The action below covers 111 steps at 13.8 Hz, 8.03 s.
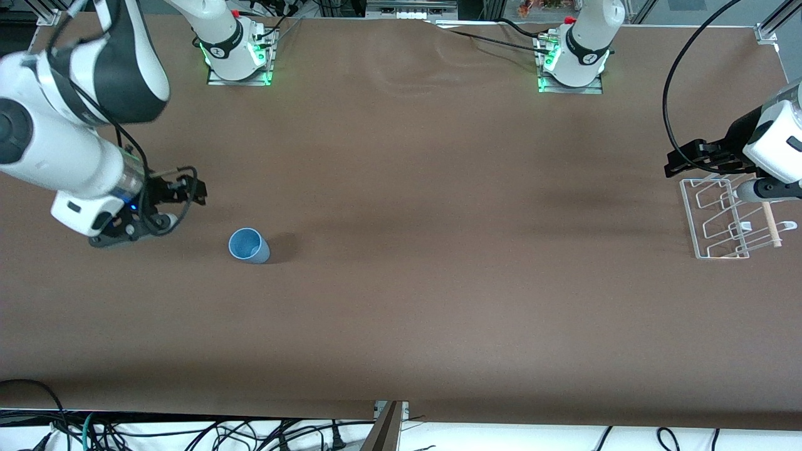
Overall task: Transfer cup to left arm and place on rack
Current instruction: 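Move the right gripper down over the light blue cup, then grasp the blue cup with the right gripper while the left gripper advances, then carry the cup toward the left gripper while the left gripper approaches it, then close the left gripper on the cup rim and open the right gripper, then carry the cup to the rack while the right gripper withdraws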
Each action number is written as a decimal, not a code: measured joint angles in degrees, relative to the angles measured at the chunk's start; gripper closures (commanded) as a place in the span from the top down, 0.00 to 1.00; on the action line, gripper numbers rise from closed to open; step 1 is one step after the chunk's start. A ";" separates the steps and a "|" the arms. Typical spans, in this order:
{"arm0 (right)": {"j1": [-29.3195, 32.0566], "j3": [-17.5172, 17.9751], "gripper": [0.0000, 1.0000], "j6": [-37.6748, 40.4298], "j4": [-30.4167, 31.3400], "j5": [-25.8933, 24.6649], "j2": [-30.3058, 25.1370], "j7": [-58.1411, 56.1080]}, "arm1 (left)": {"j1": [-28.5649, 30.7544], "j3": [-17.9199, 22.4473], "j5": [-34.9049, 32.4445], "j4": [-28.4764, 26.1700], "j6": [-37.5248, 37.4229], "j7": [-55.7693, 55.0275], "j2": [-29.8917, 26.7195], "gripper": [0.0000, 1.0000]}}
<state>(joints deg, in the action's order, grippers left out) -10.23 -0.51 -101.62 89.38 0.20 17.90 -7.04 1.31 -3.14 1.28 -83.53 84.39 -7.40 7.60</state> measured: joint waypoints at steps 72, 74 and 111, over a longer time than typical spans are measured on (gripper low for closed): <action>-24.91 13.73 0.00 -34.00 -8.42 46.27 15.91 66.71 | 1.61 -17.32 34.66 -27.11 32.74 108.70 2.57 1.00; -24.88 13.73 0.00 -34.00 -8.42 46.27 15.91 66.71 | 1.68 -18.05 35.09 -28.42 34.78 108.88 1.96 1.00; -12.70 1.87 1.00 0.14 -13.25 34.93 6.30 50.96 | 10.91 -2.57 -2.58 -22.10 19.77 109.91 0.13 0.00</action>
<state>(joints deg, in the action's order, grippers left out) -22.93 1.36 -101.48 76.14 35.14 24.20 43.92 12.22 -5.71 -1.29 -105.63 104.16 102.51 7.74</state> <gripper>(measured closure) 0.000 0.344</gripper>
